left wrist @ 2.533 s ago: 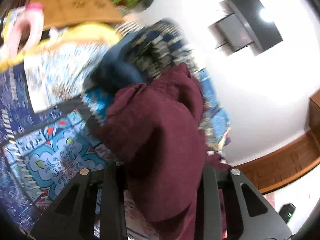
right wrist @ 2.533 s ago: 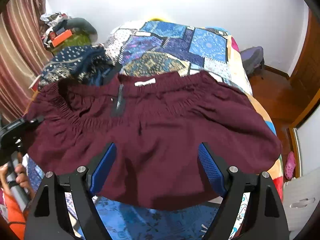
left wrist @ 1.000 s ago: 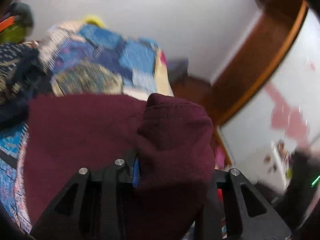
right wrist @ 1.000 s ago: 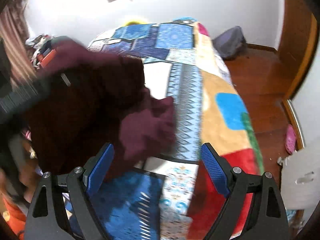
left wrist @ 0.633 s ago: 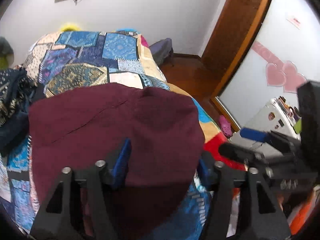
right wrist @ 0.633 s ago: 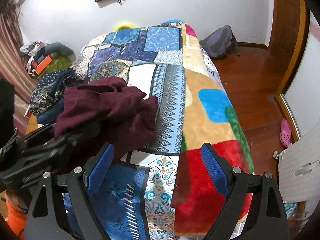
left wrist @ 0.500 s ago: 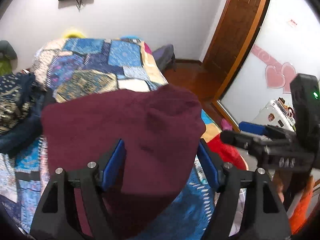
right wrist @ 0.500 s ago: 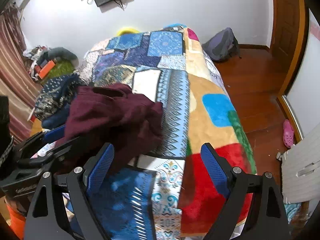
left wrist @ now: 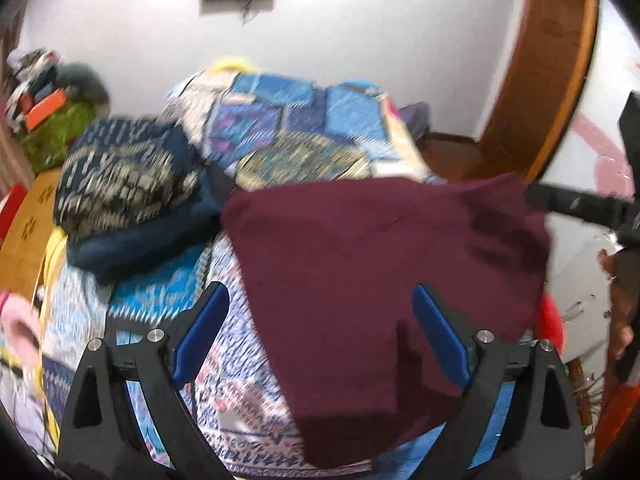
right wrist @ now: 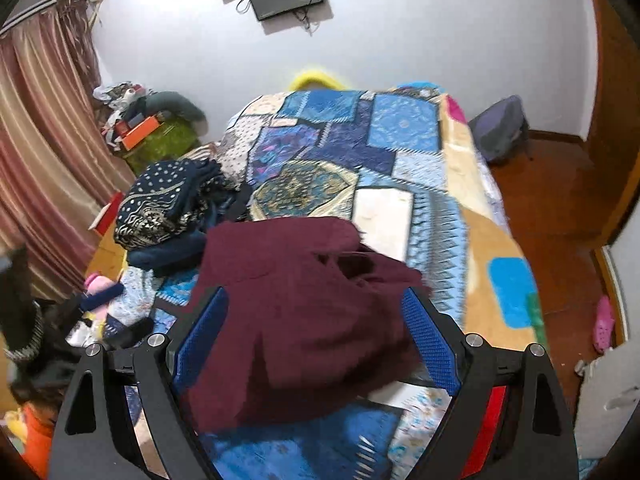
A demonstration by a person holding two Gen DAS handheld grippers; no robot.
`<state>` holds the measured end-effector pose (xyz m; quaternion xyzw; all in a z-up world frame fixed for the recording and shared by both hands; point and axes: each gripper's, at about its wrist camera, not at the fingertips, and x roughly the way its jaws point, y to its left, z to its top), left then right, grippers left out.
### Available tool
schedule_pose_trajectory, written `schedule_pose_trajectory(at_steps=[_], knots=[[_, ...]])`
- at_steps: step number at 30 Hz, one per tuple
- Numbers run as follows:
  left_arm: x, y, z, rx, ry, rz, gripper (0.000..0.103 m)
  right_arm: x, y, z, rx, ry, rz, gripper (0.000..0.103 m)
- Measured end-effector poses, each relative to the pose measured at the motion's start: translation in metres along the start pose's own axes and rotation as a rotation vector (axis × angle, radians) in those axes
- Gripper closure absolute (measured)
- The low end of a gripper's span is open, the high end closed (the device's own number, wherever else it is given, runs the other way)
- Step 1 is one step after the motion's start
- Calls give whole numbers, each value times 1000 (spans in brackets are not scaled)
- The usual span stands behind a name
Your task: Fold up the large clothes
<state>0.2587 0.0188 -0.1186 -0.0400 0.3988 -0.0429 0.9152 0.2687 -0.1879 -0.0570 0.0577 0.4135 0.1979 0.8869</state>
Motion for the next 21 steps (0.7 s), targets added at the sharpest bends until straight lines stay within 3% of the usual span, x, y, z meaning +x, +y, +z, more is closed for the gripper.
schedule_pose_trajectory(at_steps=[3,6,9,16,21], knots=[[17,12,-18,-39,49,26,10,18,-8,-2,29,54,11,16],[30,23,-34,-86,97,-6,10,32,-37,-14,129,119,0,16],[39,28,-49,-120,132,-39,9,36,-62,-29,209,161,62,12],[62,21,-77,-111,226,-91,3,33,-67,-54,141,171,19,7],[52,17,-67,-85,217,-69,4,33,-67,-43,137,200,22,7]])
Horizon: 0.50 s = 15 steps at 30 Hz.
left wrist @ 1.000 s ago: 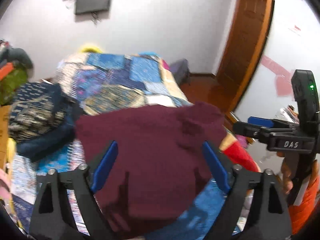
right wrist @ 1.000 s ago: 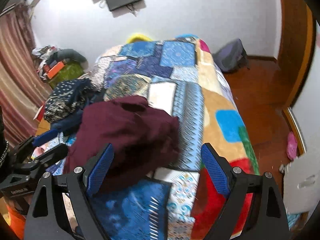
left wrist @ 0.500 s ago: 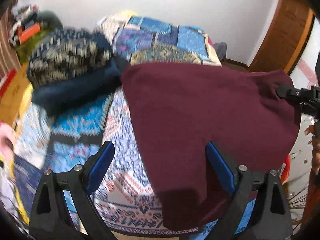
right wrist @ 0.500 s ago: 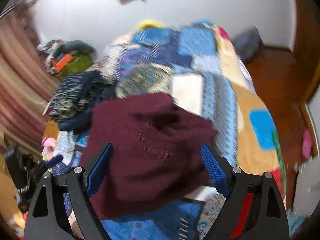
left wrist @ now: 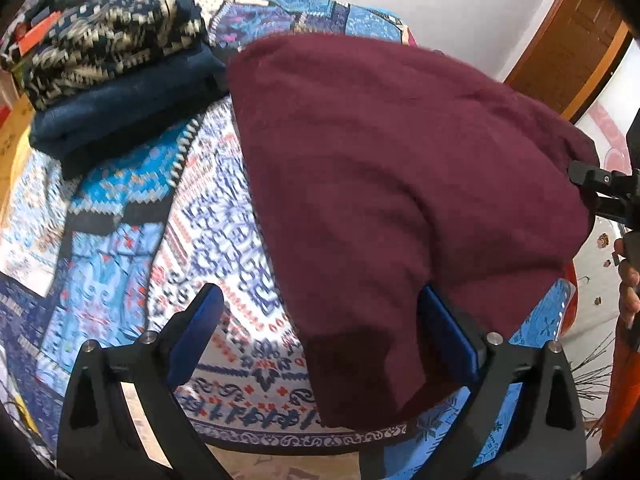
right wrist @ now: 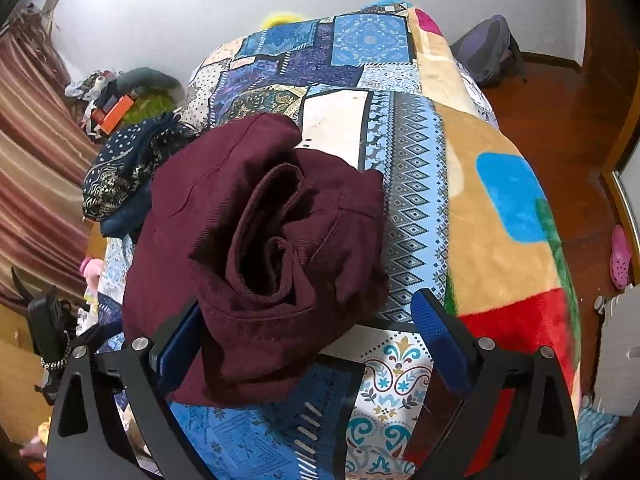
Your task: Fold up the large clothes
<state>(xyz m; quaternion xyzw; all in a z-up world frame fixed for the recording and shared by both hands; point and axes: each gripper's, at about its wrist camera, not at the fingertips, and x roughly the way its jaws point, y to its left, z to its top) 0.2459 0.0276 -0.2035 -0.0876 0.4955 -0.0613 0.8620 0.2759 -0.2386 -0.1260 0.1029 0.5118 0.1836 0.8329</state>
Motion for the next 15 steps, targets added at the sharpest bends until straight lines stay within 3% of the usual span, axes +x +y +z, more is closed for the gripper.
schedule_pose_trajectory(at_steps=[5,8,13,15], knots=[[-27,11,25,-47,-90,7,4,-4,6,14,9,14,30,5],[-34,25,42,-117,-120,-27,4,-3,6,23,29,8,70,5],[-15,46,62,-223,-84,-69,4,18,-6,31,81,54,99,5],[0,52,63,-262,-38,-104,4,29,-19,30,122,86,154,2]])
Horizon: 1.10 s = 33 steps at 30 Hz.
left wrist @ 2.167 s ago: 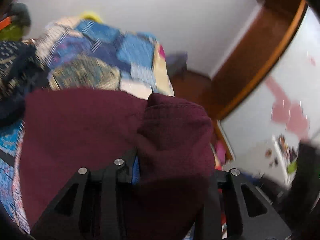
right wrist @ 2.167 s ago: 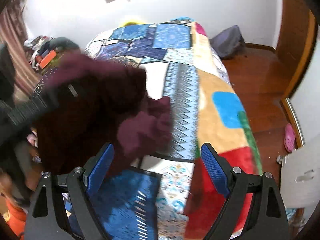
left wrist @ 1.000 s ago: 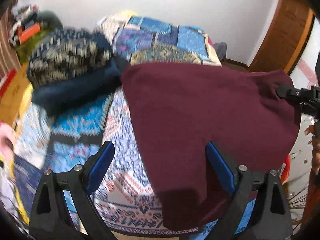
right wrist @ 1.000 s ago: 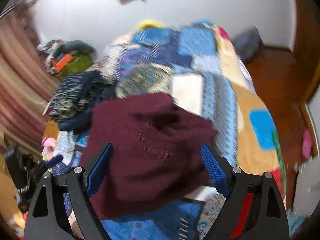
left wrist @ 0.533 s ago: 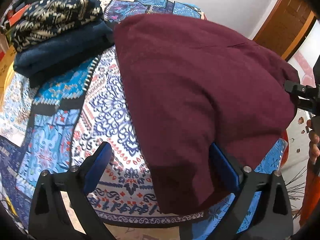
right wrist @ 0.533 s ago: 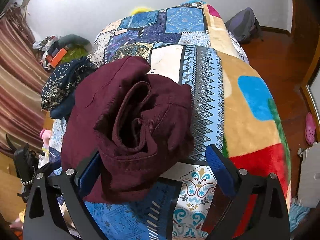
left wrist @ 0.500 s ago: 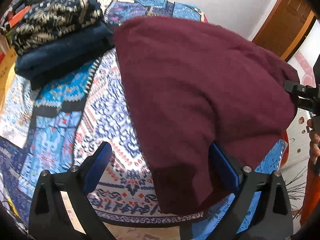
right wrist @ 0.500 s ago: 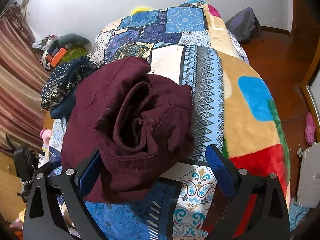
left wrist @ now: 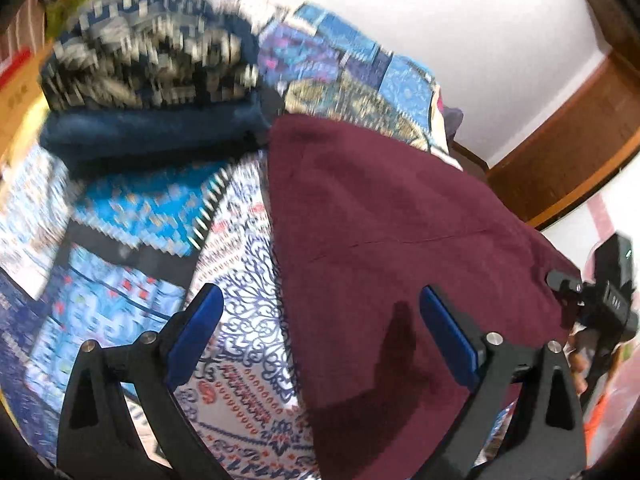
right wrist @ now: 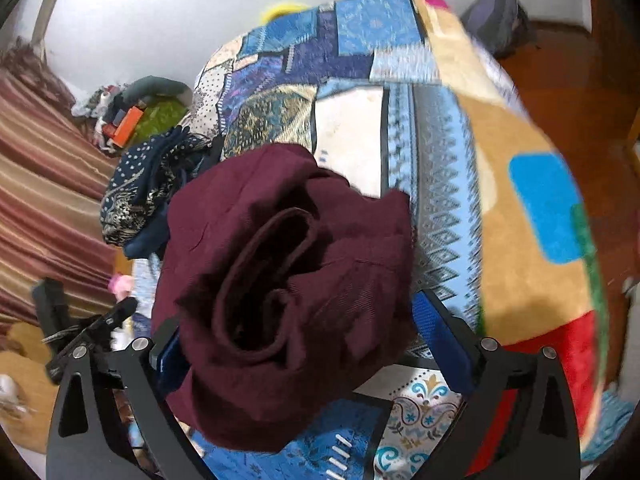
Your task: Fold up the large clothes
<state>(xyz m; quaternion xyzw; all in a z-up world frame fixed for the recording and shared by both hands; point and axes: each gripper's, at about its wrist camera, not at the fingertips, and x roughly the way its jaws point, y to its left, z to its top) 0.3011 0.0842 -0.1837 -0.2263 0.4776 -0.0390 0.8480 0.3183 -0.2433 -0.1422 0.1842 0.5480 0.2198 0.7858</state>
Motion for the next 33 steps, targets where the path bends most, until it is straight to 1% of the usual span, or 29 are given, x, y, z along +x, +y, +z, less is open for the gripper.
schedule_pose_trajectory(at_steps=[4,7,10,12,19,20,22,23,25,26,28,29,30,31,32,33], knots=[[33,11,-1,-79,93,-63,4,14,-26,0,73,70,106,0],[48,18,-1,-130,124,-128,3,23,-33,1,101,107,163,0],[63,23,3,-192,163,-205,3,29,-33,6,109,130,186,0],[72,24,6,-220,182,-240,3,33,-31,10,105,142,184,0],[87,5,17,-196,200,-257,4,44,-25,22,106,196,180,0],[86,2,17,-189,198,-250,5,44,-25,23,112,202,181,0],[82,-2,16,-180,186,-245,12,43,-25,22,121,205,180,0],[80,-1,16,-180,181,-245,15,42,-26,21,124,204,176,3],[75,2,15,-188,173,-258,29,36,-22,18,123,194,160,9],[72,3,15,-192,171,-267,32,33,-21,17,116,189,148,15],[63,5,15,-188,169,-278,42,26,-17,17,106,173,134,28],[60,5,16,-179,167,-277,44,21,-14,16,105,168,134,37],[54,2,16,-163,163,-272,48,18,-14,17,104,163,133,47],[50,0,16,-150,159,-267,53,13,-9,15,100,160,146,51],[44,-3,17,-135,148,-263,55,9,-8,14,102,157,144,55],[37,-6,19,-122,136,-262,60,7,-6,13,101,154,143,60]])
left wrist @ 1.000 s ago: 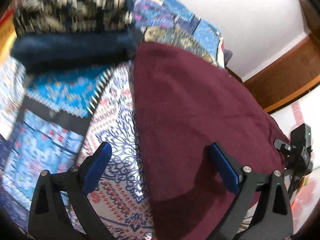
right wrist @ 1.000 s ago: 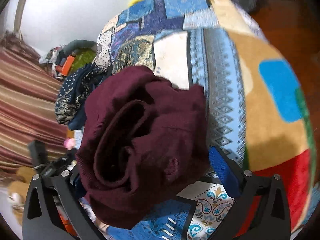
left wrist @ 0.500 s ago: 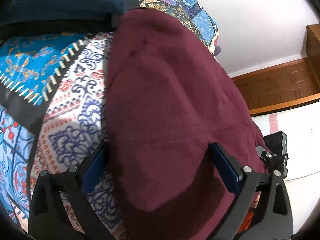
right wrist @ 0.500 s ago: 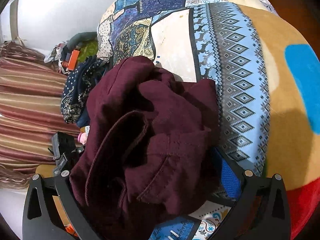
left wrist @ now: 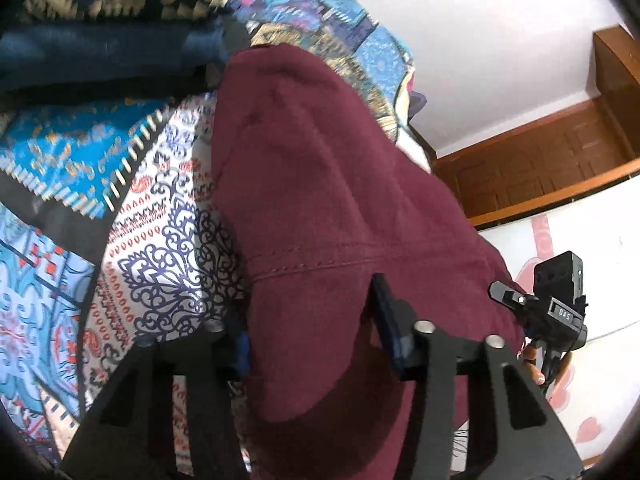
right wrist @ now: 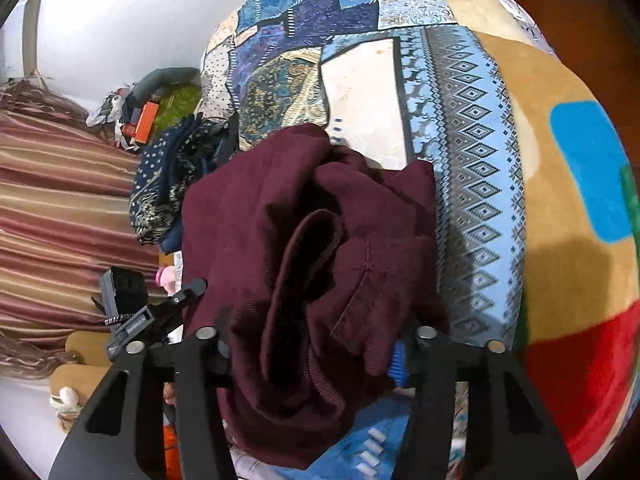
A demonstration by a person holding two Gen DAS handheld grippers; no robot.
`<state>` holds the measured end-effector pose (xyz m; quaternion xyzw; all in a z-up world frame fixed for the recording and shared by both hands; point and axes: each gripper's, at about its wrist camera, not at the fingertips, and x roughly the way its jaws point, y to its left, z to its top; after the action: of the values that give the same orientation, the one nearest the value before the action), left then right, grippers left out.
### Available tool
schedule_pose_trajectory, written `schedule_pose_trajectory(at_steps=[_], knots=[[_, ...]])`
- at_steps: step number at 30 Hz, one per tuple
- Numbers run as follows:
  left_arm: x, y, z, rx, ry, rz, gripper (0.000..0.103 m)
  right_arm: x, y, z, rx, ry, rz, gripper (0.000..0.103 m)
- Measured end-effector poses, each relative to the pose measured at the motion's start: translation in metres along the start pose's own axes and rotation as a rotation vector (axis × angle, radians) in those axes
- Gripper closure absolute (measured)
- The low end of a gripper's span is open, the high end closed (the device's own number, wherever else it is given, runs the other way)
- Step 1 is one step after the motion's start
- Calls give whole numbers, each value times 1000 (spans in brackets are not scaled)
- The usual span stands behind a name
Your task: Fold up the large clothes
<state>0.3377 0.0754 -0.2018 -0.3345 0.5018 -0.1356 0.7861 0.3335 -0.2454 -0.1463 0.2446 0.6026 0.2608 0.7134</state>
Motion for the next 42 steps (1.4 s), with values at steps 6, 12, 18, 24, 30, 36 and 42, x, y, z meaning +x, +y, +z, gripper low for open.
schedule_pose_trajectory(at_steps=[6,12,18,24,30,36,42], knots=[[-57,-31,9,128,-87,0,72,-8,38,1,-45,-30,2,72],[-132,-52,35,213,-229,-9,72,-21,89,18,-105,-99,45,72],[-196,-44,86,238,-367,-12,72,-8,170,50,-234,-172,97,72],[-246,-4,156,236,-472,19,72,33,236,86,-347,-208,148,72],[-245,58,212,184,-466,125,71,100,265,116,-386,-204,180,72],[-190,147,241,59,-372,263,60,215,253,139,-344,-102,89,72],[-186,180,235,-11,-370,198,44,239,245,141,-399,-116,52,65]])
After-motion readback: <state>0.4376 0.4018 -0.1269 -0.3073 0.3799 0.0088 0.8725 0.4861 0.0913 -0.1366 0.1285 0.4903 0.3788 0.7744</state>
